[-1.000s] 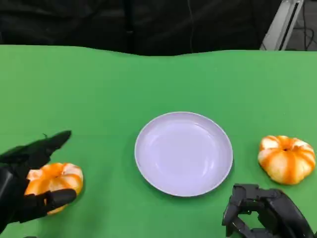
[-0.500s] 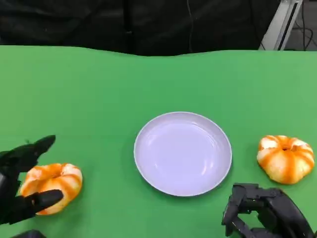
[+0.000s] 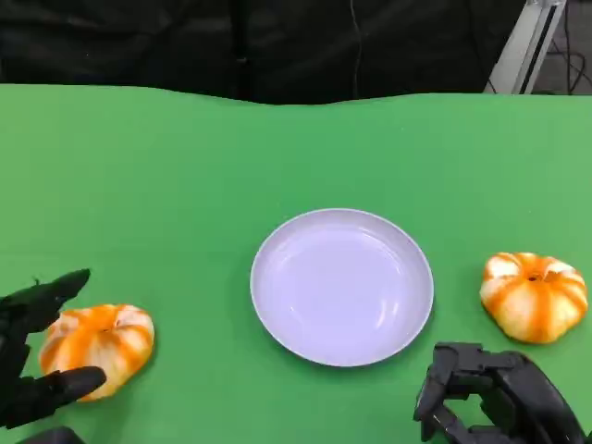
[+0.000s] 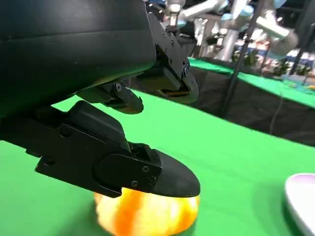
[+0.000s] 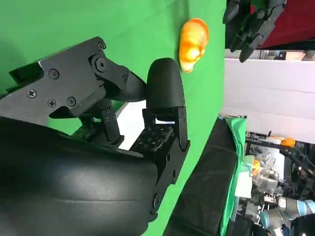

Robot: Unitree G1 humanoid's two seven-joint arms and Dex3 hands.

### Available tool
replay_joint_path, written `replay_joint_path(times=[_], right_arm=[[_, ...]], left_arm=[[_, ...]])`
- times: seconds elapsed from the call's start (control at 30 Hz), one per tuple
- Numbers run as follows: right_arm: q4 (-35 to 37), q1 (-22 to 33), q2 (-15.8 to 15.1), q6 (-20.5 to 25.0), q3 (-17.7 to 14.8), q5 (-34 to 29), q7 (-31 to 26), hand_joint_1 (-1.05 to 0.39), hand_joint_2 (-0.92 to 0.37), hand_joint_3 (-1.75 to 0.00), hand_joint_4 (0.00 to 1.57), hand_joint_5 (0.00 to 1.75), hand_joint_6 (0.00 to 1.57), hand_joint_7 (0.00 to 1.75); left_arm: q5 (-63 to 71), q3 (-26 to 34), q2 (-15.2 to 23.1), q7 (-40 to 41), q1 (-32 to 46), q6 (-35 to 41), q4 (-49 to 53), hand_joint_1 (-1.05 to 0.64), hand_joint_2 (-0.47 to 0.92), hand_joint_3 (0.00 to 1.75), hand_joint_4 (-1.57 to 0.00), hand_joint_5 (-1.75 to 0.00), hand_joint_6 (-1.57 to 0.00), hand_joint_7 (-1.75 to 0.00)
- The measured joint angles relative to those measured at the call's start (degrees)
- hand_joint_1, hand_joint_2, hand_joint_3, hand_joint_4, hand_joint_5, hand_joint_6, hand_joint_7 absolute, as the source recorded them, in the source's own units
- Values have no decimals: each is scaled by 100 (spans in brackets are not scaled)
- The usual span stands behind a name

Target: Grasp the bread from the table and place it into the plate.

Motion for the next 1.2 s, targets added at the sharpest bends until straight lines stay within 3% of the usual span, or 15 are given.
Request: replay_joint_path(times=[1.0, 1.2], right_arm=[[-32, 26, 0, 1, 0, -70, -32, -7, -64, -92, 85, 145, 86, 120], [-31, 33, 17, 0, 16, -76, -35, -7, -63, -94, 85, 145, 86, 120]], left_arm=[[-263, -553, 199, -407, -55, 505, -47, -94, 92, 16, -55, 0, -56, -1], [-249, -868, 338, -770, -497, 746, 615, -96, 92, 18, -53, 0, -59, -2]])
